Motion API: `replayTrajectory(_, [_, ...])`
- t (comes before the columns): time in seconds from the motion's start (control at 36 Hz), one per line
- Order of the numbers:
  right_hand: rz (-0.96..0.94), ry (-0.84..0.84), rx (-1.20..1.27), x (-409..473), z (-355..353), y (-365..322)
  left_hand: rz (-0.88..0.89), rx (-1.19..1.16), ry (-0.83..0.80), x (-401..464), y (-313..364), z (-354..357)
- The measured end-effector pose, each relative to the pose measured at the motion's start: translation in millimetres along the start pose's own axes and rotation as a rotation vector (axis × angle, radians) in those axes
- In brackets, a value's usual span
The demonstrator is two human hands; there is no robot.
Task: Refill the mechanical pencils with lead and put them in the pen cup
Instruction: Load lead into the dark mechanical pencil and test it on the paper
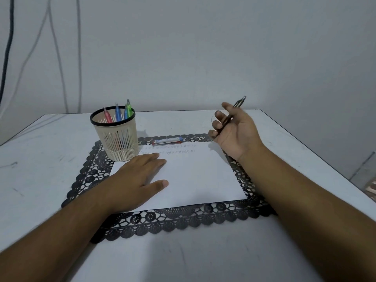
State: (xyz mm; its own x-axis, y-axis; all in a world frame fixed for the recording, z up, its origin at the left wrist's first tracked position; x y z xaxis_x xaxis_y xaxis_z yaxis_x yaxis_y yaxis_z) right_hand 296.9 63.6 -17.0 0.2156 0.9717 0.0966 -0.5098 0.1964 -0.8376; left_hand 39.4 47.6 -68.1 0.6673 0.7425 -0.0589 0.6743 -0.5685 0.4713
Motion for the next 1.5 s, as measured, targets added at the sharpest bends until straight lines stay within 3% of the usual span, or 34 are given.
replayTrajectory(0.19, [0.041,-0.041,0.228,-1,-1,-5,-0.006,-0.006,0.003,0,-1,0])
replayTrajectory(1.19, [-0.091,-0.024,0.271,-18,2,-20,-0.015,-0.013,-0.006,0,-3,1])
replayTrajectory(1.36, [-0.066,0.181,-0.038,-6,-14,-12,-0.014,-0.016,-0.009,1,-3,1])
replayTrajectory(1.5, [-0.05,0.243,-0.609,-13,-20,-9,-0.023,-0.021,-0.003,0,-2,1])
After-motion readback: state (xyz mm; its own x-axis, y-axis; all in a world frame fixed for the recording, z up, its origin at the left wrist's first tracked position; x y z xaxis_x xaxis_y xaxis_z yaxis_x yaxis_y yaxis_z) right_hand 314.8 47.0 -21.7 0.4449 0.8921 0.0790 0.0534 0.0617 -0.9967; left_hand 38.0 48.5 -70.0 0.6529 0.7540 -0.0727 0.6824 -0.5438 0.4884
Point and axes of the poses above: each hand's wrist, its own x-axis towards the middle knuckle, its own z-axis out of the palm, y = z × x, the point moved 8 cm from there along x, towards the middle knuckle, and after that the axes turned 11 degrees about -x, right-handed, at the moved point
